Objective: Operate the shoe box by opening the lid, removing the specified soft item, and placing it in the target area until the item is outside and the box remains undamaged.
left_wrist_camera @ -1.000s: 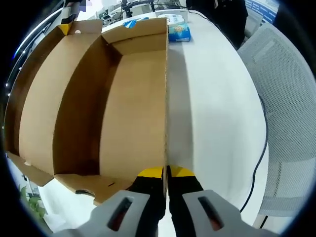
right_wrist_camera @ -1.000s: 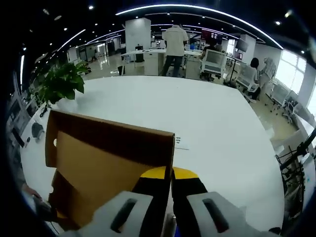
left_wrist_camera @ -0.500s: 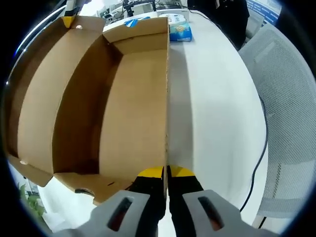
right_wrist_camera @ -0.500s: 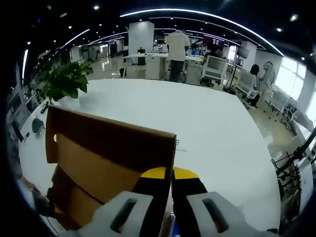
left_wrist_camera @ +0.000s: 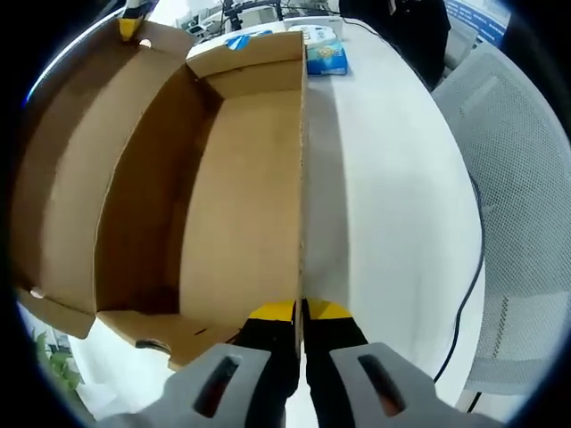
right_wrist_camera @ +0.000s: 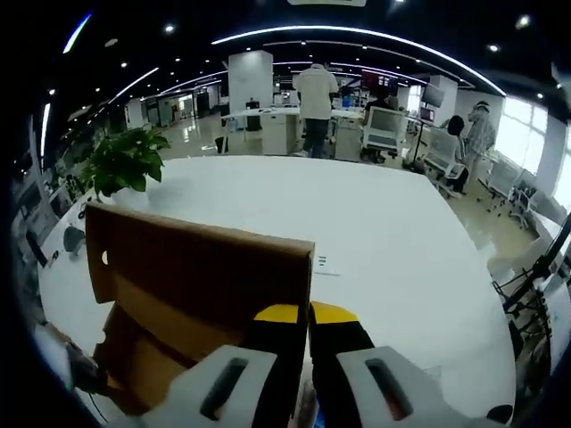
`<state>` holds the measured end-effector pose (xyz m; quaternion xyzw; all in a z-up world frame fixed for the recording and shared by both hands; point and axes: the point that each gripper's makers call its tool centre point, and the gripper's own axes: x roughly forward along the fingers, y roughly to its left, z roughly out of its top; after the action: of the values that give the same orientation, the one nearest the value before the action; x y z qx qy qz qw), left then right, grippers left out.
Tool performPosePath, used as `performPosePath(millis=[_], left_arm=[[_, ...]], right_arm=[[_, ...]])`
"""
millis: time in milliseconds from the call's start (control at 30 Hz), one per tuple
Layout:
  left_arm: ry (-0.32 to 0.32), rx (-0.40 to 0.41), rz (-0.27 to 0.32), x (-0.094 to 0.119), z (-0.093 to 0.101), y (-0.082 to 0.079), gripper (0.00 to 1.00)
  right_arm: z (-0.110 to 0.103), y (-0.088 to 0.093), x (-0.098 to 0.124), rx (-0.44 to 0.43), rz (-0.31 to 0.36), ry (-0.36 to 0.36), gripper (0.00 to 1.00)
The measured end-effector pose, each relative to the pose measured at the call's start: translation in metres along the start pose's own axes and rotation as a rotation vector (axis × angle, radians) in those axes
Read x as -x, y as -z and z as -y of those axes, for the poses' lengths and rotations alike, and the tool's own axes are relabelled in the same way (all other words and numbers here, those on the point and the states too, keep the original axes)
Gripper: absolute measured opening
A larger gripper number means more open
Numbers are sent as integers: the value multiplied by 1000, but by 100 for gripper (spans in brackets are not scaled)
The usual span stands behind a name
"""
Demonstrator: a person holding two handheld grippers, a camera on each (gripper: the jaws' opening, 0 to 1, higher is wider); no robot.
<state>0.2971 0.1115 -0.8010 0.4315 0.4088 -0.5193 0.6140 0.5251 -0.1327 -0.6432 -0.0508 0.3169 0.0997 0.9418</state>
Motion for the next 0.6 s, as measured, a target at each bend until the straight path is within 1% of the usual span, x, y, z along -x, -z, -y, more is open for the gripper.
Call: performPosePath(millis=[33, 67, 100, 233, 333, 400, 500, 600], left_arm=[[0, 0, 0, 0, 0, 0, 0], [-1, -1, 0, 0, 0, 0, 0], [-3, -2, 1, 0, 0, 0, 0], [-4, -1, 1, 0, -1, 0, 0], [-4, 0, 0, 0, 0, 0, 0], [-6, 1, 1, 0, -1, 0, 0], [-8, 0, 1, 0, -1, 0, 0], [-7, -3, 2, 0, -1, 0, 0]], right_arm=[[-2, 0, 3, 13, 5, 1, 0], [-3, 0, 6, 64, 11, 7, 0], [-6, 1, 11, 90, 15, 15, 0], [-8, 5, 20, 42, 24, -2, 0], [-7, 4, 18, 51, 28, -5, 0], [-8, 5, 21, 53, 31, -1, 0], [-6, 4, 20, 33, 39, 2, 0], [-8, 6, 27, 25, 47, 1, 0]])
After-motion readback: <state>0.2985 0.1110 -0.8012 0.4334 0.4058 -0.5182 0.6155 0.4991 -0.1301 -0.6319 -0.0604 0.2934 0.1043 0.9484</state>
